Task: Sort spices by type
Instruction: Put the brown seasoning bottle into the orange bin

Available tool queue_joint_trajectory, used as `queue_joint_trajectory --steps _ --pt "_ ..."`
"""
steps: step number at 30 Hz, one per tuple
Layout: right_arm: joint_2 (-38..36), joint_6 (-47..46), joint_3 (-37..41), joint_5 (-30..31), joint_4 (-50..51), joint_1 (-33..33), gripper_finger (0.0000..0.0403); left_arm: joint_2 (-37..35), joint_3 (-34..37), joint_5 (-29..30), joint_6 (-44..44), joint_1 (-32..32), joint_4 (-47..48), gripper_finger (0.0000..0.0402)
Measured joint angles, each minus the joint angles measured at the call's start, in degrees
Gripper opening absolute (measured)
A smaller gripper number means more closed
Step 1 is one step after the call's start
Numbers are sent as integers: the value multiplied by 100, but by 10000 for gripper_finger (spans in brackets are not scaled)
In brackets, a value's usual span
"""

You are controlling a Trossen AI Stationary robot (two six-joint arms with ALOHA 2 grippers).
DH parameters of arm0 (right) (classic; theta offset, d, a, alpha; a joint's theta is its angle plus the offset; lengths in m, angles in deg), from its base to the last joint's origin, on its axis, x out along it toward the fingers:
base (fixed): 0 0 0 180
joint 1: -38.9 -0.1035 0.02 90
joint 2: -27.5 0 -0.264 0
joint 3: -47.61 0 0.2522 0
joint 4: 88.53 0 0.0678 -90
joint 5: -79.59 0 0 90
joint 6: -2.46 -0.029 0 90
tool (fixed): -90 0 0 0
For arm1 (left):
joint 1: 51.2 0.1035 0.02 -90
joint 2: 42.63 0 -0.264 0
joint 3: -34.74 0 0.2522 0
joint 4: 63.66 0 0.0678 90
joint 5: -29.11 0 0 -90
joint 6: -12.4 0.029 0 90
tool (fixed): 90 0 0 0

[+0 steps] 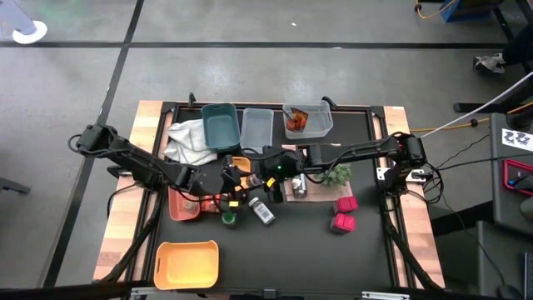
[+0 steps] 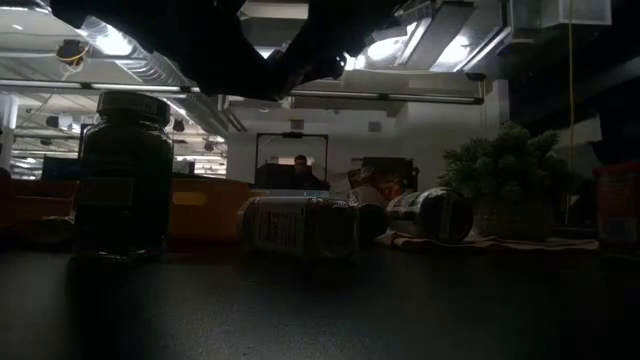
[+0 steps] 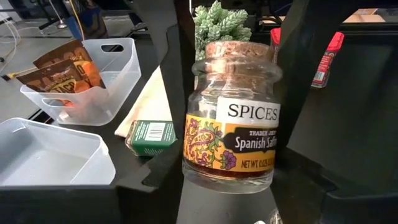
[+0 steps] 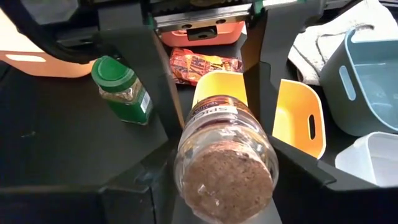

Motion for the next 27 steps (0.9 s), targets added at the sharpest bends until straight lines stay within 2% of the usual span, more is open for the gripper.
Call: queue_joint_trajectory --steps 15,27 --pt "0 0 2 4 -2 0 210 0 0 -6 -119 0 -2 180" --pt "0 35 2 205 -5 -1 277 0 0 9 -345 -2 11 179"
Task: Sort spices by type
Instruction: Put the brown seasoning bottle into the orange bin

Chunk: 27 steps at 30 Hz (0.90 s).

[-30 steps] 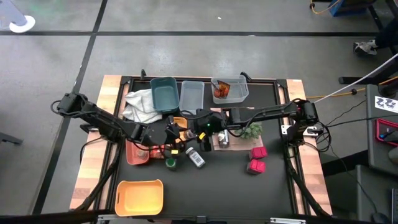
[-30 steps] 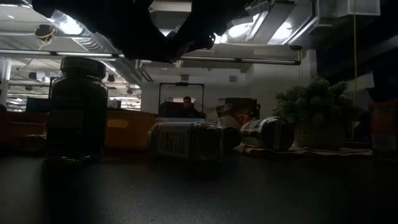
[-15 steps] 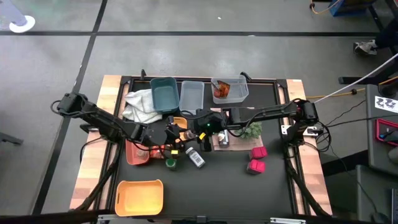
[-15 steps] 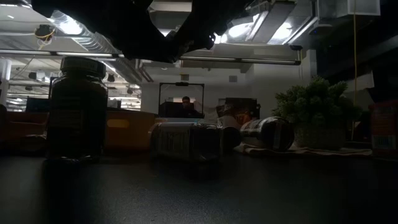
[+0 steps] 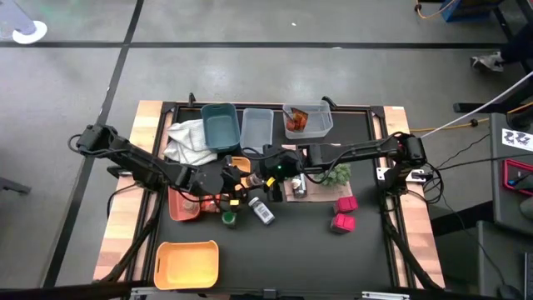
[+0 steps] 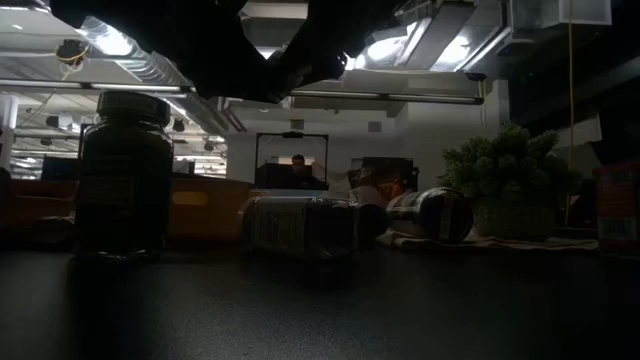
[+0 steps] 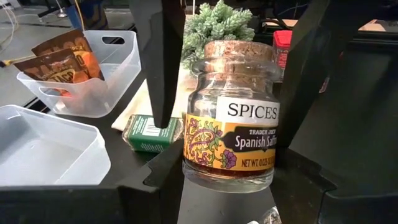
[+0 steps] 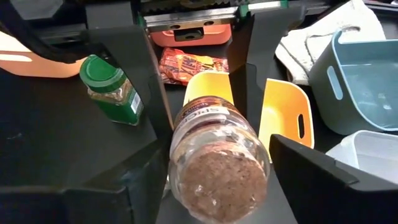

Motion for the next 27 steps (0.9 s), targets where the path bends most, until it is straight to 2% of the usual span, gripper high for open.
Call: queue_joint_trajectory --steps 18,27 --pt "-306 52 4 48 181 -1 276 -2 0 2 -2 -2 -11 182" --pt "-801 231 4 679 822 -1 276 -2 0 4 0 -2 -13 184"
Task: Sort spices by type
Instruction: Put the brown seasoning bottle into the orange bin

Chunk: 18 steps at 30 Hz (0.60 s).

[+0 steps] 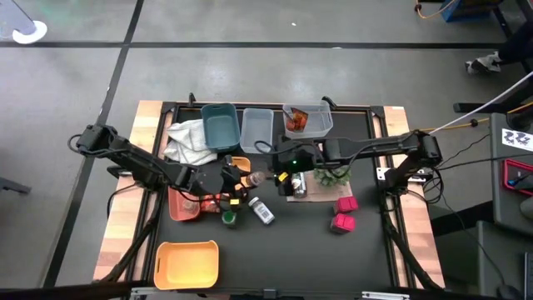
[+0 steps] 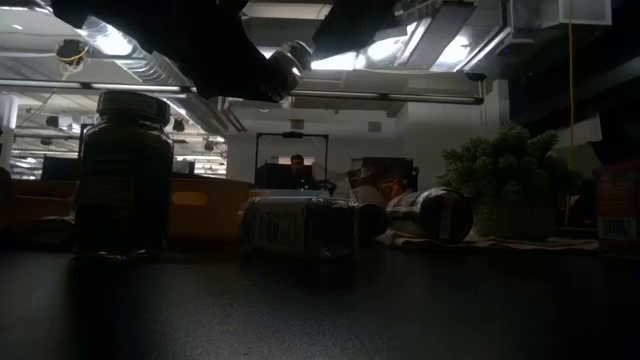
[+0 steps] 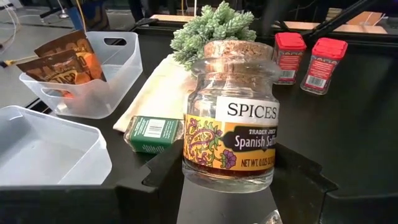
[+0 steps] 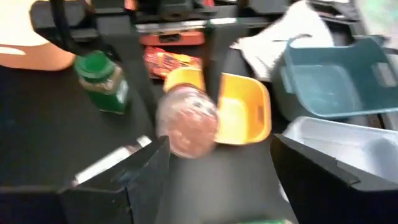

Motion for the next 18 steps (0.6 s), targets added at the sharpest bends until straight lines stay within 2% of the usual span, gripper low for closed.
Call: queue_joint_trajectory --steps 6,18 --pt "-74 21 5 515 286 0 276 -1 0 -4 -2 0 -12 184" --pt "238 16 24 504 148 -2 275 0 0 -4 -20 0 -15 186"
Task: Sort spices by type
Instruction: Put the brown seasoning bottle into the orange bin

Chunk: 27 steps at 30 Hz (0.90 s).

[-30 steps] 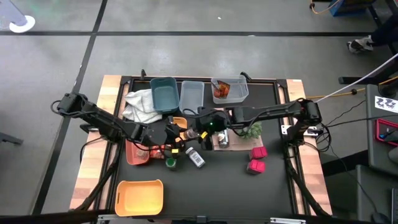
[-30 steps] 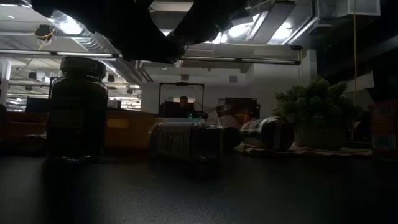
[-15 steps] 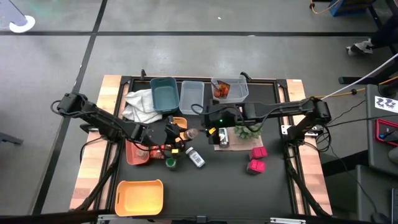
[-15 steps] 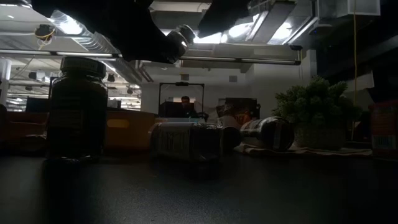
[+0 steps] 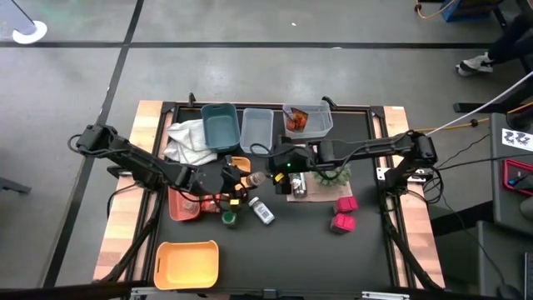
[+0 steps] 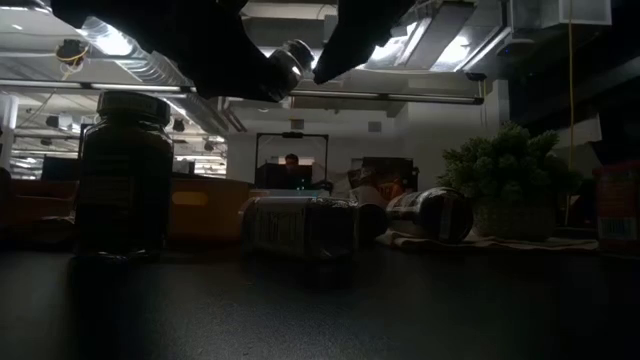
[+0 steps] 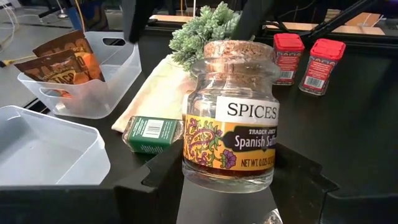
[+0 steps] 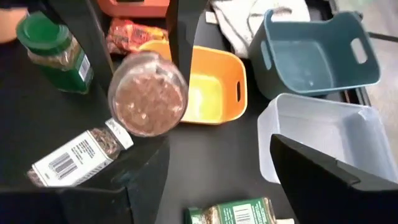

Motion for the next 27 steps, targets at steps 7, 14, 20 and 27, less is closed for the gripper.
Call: queue_joint_trajectory --steps 7,14,20,27 --pt "41 -69 -2 -118 -454 0 275 -1 0 0 -15 0 48 188" --pt "45 -72 -2 -137 -746 -2 275 -1 0 -1 -4 0 -5 189" --pt "43 -65 -2 -5 -663 -2 275 -8 0 -2 27 0 -3 190" --pt "39 -42 -70 409 -409 0 275 -197 0 -2 27 0 58 190"
